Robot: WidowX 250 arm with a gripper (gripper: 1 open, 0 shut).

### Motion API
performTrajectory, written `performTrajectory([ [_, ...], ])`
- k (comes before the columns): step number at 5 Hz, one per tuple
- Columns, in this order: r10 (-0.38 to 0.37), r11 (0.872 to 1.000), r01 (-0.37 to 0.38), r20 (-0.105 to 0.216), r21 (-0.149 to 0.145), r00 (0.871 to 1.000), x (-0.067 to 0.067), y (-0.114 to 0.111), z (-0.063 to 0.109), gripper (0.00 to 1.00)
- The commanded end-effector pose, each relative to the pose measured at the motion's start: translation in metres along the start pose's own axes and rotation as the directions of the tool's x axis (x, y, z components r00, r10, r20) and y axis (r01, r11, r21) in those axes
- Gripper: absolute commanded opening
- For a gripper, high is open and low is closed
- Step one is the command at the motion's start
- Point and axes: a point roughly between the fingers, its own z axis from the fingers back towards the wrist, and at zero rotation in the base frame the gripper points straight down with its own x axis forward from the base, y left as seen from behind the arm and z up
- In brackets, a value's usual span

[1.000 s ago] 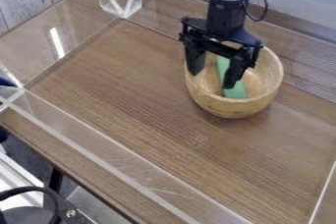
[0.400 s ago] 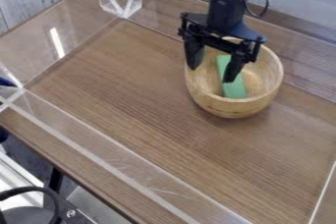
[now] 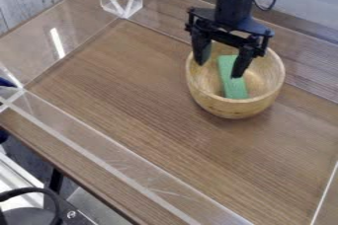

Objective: Remove the green block from inside the brown bowl and put it on the table

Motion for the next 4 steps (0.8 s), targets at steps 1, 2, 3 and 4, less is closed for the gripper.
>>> performTrajectory([
  [1,0.003,1.000,-0.003,0.073,-0.006,0.997,0.0077,-0.0039,0.0190,1.00],
  [2,0.009,1.000,-0.009,0.078,-0.004,0.997,0.0056,-0.0064,0.0190,1.00],
  [3,-0.006,1.000,0.005,0.076,0.013,0.997,0.0029,-0.0078,0.0176,1.00],
  [4,-0.022,0.999,0.019,0.073,0.030,0.997,0.0007,-0.0092,0.0145,1.00],
])
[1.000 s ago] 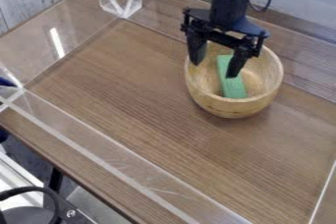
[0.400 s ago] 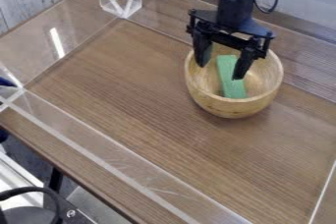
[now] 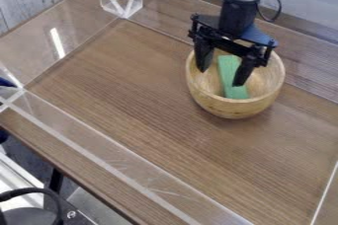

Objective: Remove the green block from inside the brown bowl and put it on the table

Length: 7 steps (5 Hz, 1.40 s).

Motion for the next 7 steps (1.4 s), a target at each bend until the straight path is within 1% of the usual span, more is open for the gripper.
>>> performTrajectory([
  [1,0.016,1.000,-0.016,0.061,-0.005,0.998,0.009,0.000,0.022,0.00],
  [2,0.027,1.000,-0.027,0.064,-0.001,0.998,0.002,0.005,0.045,0.00],
  [3,0.034,0.999,-0.030,0.094,-0.043,0.995,-0.005,0.018,0.059,0.00],
  [4,0.033,0.996,-0.022,0.126,-0.086,0.992,-0.011,0.026,0.076,0.00],
  [5,0.007,0.992,0.015,0.175,-0.123,0.985,-0.037,0.037,0.108,0.00],
  [6,0.014,0.990,0.013,0.186,-0.142,0.982,-0.054,0.066,0.120,0.00],
  [7,0.099,0.991,-0.083,0.162,-0.100,0.982,-0.059,0.091,0.104,0.00],
])
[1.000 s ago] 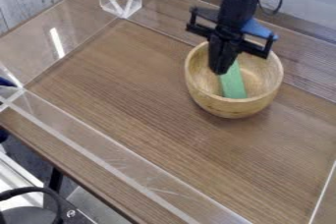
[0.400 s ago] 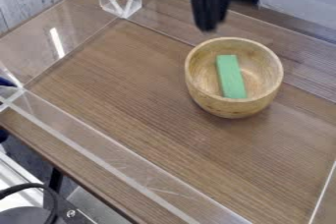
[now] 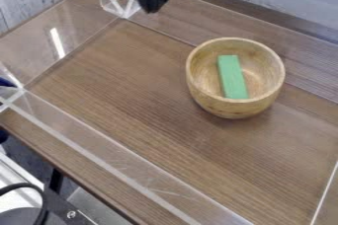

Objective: Remove the green block from inside the brown bowl and put it on the table

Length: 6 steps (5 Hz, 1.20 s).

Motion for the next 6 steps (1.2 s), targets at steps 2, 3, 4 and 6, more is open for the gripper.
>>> performTrajectory([
  [2,0.033,0.995,-0.028,-0.061,0.091,0.998,-0.009,0.008,-0.044,0.00],
  [3,0.031,0.996,-0.020,-0.122,0.091,0.992,-0.019,0.007,-0.065,0.00],
  [4,0.021,0.993,-0.003,-0.148,0.121,0.989,-0.040,0.009,-0.090,0.00],
  [6,-0.016,0.992,0.033,-0.136,0.122,0.991,-0.060,0.015,-0.139,0.00],
])
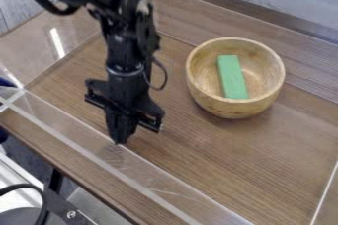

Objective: Remove the green block from inside the brown bowl and put it on the table

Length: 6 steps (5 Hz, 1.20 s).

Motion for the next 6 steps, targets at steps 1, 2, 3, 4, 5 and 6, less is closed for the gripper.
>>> performTrajectory([
  [1,-0.010,1.000,0.010,0.058,-0.007,0.998,0.009,0.002,0.001,0.00],
  [2,0.018,1.000,-0.017,0.075,-0.016,0.997,0.005,0.004,0.010,1.00],
  [3,0.043,0.999,-0.042,0.089,-0.021,0.995,0.001,0.005,0.018,1.00],
  [4,0.064,0.998,-0.061,0.103,-0.027,0.993,-0.002,0.006,0.025,1.00],
  [5,0.057,0.998,-0.056,0.109,-0.015,0.992,0.011,0.006,0.031,1.00],
  [6,0.043,0.999,-0.043,0.123,-0.004,0.991,0.029,0.004,0.038,1.00],
])
